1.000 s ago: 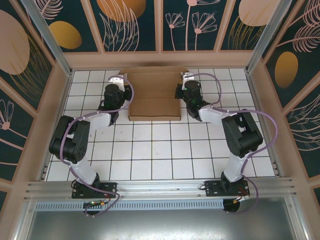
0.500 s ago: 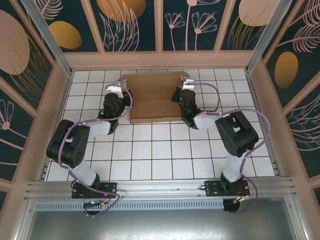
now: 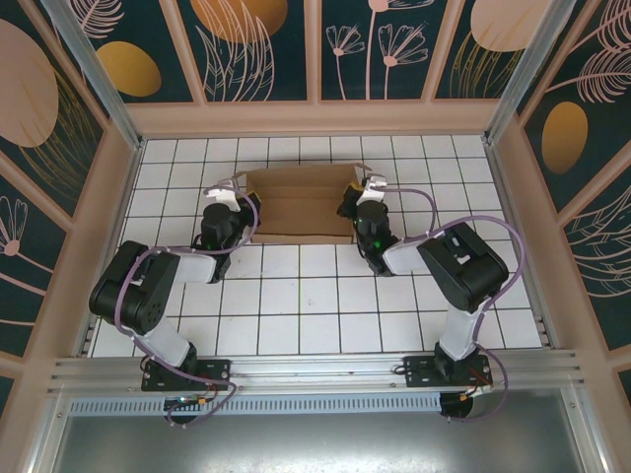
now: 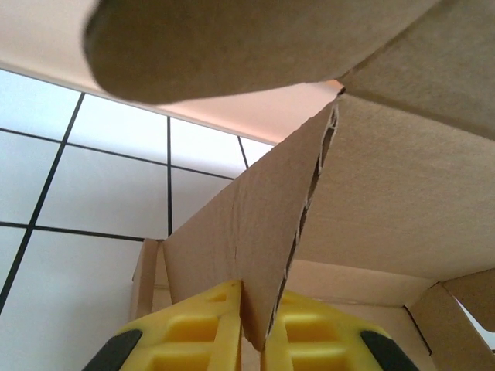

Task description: Fold the paper box

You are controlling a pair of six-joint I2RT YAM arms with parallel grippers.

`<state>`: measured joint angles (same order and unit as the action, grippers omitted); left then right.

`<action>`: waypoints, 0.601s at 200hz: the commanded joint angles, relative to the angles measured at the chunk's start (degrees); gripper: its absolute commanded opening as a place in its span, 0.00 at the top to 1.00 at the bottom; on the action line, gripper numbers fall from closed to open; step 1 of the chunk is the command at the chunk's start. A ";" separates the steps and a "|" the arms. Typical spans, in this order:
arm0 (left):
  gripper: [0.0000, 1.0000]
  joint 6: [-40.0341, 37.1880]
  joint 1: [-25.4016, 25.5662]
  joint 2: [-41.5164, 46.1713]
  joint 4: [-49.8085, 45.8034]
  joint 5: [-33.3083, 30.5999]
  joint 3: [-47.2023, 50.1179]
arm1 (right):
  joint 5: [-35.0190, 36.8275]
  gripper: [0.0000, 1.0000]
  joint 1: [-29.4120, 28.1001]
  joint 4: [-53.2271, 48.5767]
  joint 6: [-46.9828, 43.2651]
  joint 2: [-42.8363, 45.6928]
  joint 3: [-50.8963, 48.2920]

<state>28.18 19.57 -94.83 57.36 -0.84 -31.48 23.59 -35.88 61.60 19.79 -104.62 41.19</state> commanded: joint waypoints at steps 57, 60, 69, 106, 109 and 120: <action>0.87 6.38 1.26 1.05 -5.42 -0.92 4.24 | -6.27 0.95 -2.48 -5.74 9.44 -1.11 -5.72; 0.87 6.55 1.29 0.94 -5.62 -0.84 4.16 | -6.36 0.95 -2.44 -5.83 10.06 -1.27 -5.84; 0.87 6.87 1.26 0.96 -5.71 -0.42 4.05 | -6.70 0.95 -2.41 -5.91 11.51 -1.42 -6.15; 0.86 7.15 1.34 1.74 -5.95 0.08 4.24 | -8.47 0.95 -2.93 -6.23 13.33 -2.50 -6.11; 0.85 7.17 1.27 1.87 -6.06 0.10 4.26 | -8.41 0.95 -2.96 -6.23 13.34 -2.47 -6.12; 0.85 7.36 1.31 2.48 -6.12 0.56 4.39 | -7.52 0.96 -2.91 -6.23 12.90 -2.11 -6.30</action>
<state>34.39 20.64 -93.89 51.90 -1.56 -27.73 18.70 -37.32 65.65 29.19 -104.29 37.58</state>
